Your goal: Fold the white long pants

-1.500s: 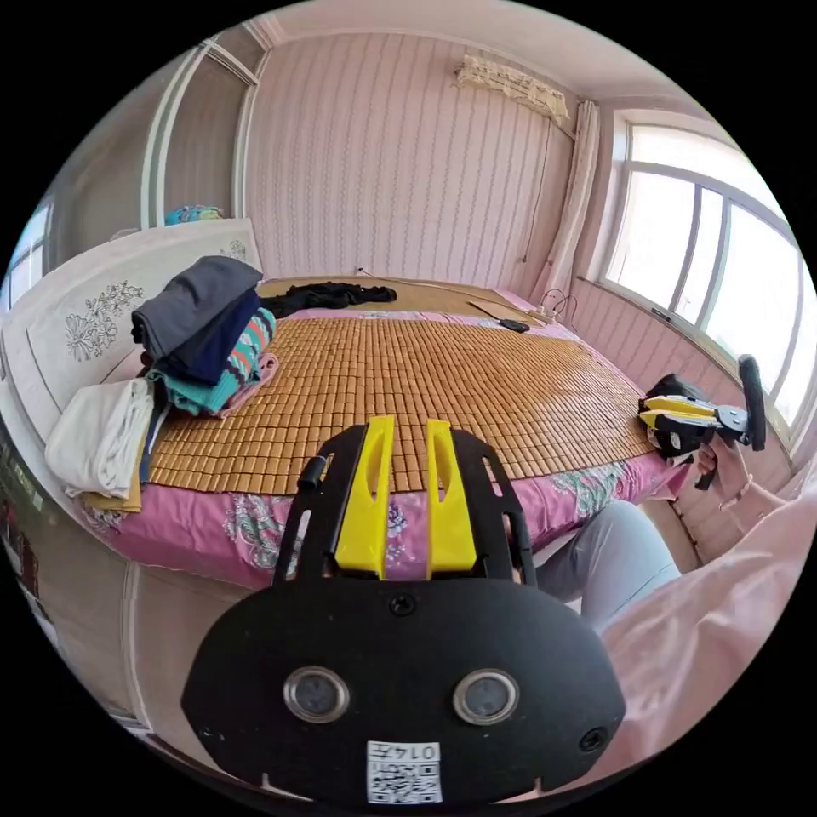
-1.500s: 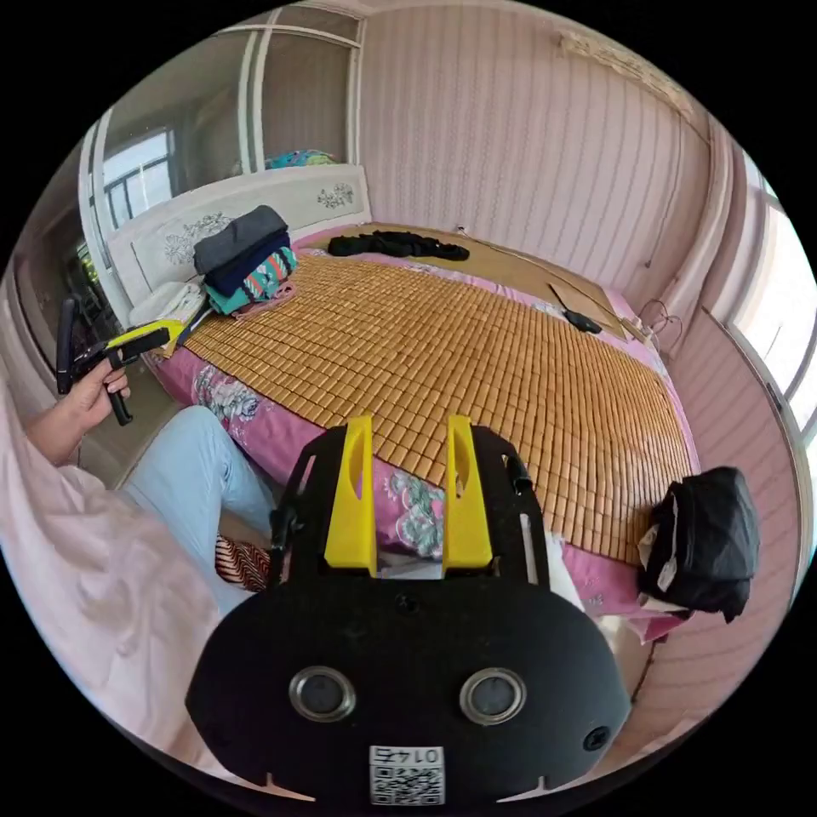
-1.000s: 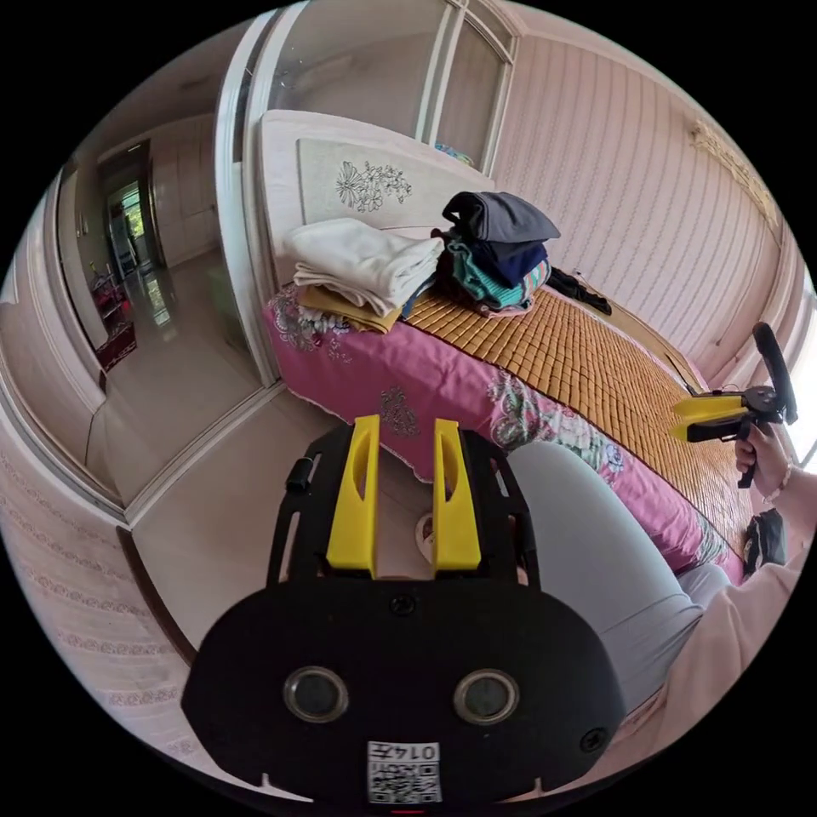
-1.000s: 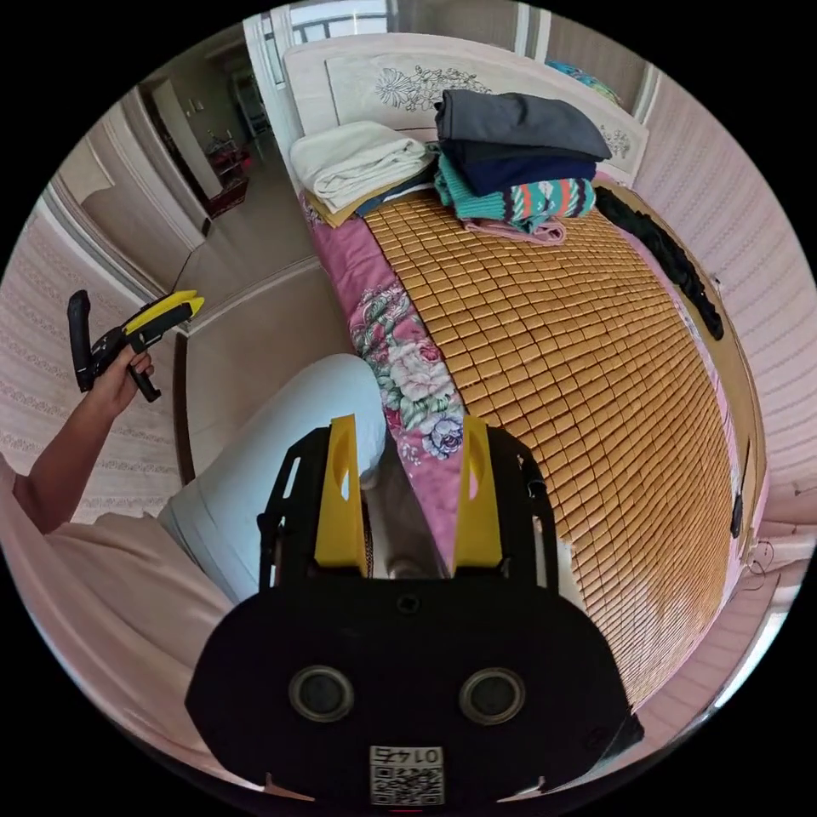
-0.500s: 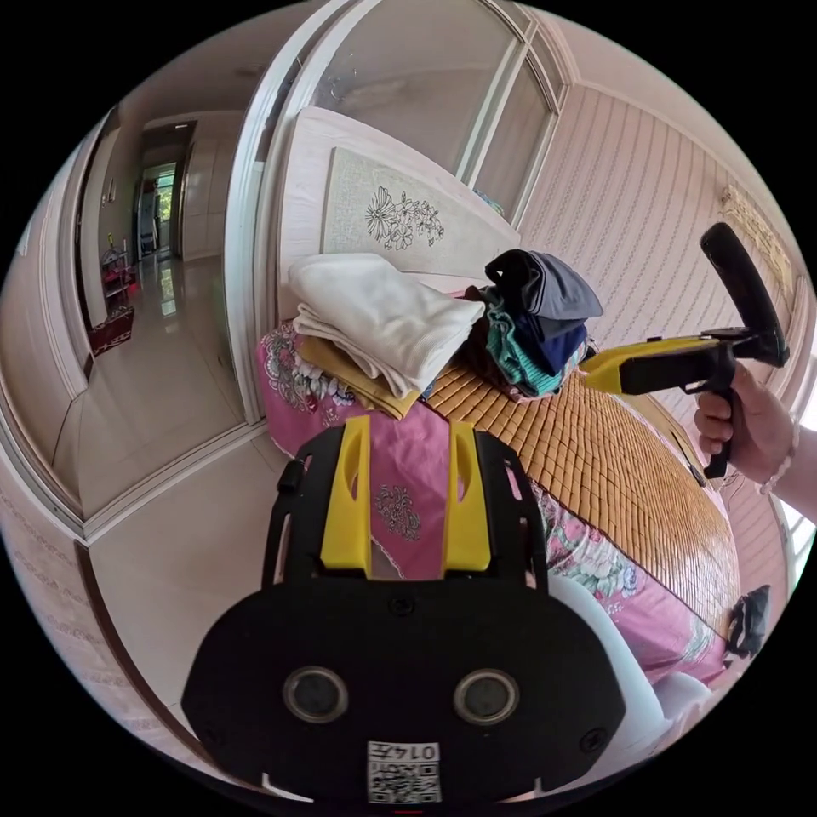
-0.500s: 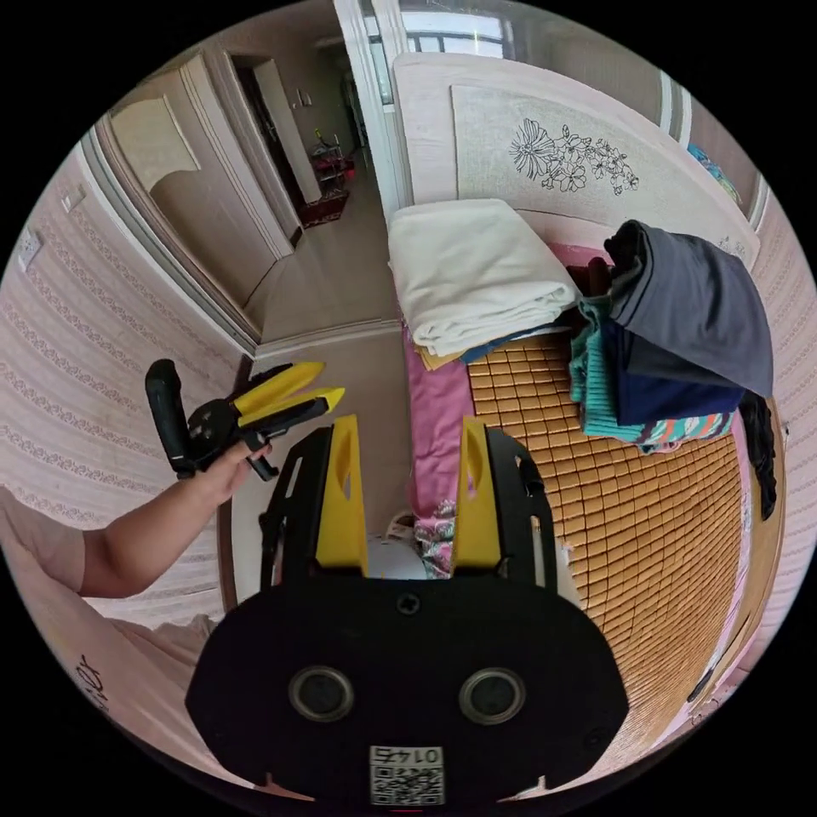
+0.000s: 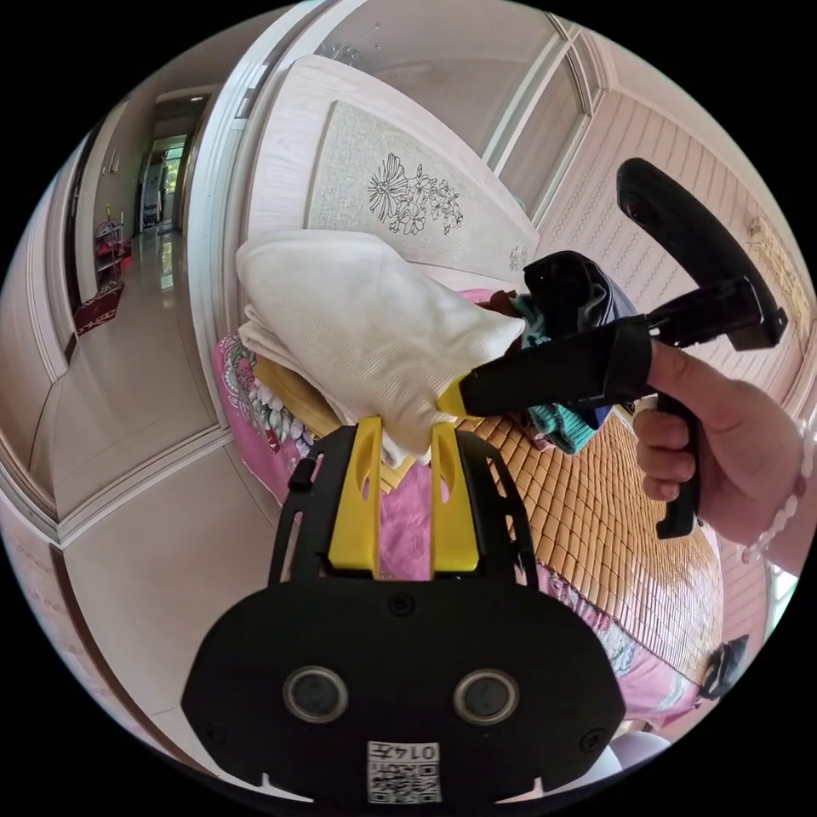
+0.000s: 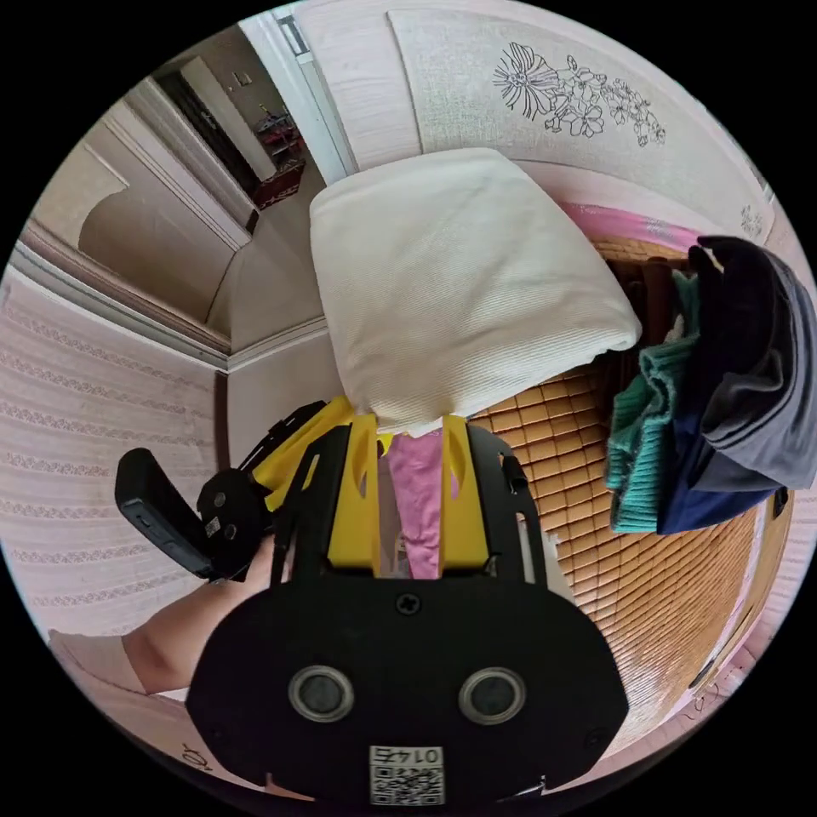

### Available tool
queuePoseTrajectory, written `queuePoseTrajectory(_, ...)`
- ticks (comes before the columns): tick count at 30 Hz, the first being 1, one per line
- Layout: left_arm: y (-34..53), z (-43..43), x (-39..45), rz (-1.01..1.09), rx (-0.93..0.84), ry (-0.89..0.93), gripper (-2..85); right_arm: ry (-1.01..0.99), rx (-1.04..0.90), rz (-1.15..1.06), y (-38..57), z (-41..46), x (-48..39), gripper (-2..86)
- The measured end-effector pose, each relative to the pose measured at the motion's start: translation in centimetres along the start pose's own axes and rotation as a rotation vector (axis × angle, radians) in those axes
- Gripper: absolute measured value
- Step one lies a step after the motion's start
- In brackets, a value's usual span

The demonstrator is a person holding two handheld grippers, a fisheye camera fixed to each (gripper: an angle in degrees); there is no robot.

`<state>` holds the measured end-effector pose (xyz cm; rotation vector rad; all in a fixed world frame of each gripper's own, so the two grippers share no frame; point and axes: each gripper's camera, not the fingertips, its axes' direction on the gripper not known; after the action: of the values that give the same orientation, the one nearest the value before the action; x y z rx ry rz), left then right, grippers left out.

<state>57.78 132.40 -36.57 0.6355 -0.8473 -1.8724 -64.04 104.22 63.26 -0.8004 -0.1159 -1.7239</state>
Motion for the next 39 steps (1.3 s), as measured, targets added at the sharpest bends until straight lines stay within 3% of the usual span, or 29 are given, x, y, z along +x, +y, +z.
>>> queuePoseTrajectory(5, -1.2, -2.6, 0.6, 0.017, 0.108, 0.038, 5.4, -0.095, 0.054, -0.077, 1.7, -3.9, 1.1, 2.2)
queuePoseTrajectory(11, -7.2, -8.8, 3.8, 0.14, 0.301, 0.159, 4.4, -0.033, 0.339, -0.175, 7.0, -16.2, -0.8, 0.7)
queuePoseTrajectory(16, -13.2, -16.5, 11.4, 0.437, 0.415, 0.199, 3.8, 0.031, 0.598, -0.214, 14.9, -29.5, -1.0, 0.2)
queuePoseTrajectory(21, -12.6, -20.0, 21.9, 0.757, 0.401, 0.253, 3.6, 0.105, 0.76, -0.127, 28.0, -35.9, 3.3, 0.0)
queuePoseTrajectory(26, -3.8, -18.5, 33.0, 0.97, 0.247, 0.498, 4.2, 0.046, 0.761, 0.098, 47.0, -35.5, 12.3, -0.2)
queuePoseTrajectory(30, 8.9, -10.7, 41.0, 1.023, -0.134, 0.754, 5.5, 0.015, 0.507, 0.512, 62.9, -27.4, 21.7, -0.3)
queuePoseTrajectory(33, 16.6, -5.6, 43.0, 1.049, -0.442, 0.723, 4.6, 0.019, 0.368, 0.747, 71.6, -21.3, 25.2, -0.3)
queuePoseTrajectory(36, 17.5, -5.1, 41.0, 0.964, -0.493, 0.769, 2.9, 0.086, 0.32, 0.829, 75.0, -19.8, 26.1, -0.3)
queuePoseTrajectory(39, 14.7, -5.6, 36.8, 0.782, -0.453, 0.748, 3.0, 0.131, 0.321, 0.762, 73.9, -19.8, 26.1, -0.2)
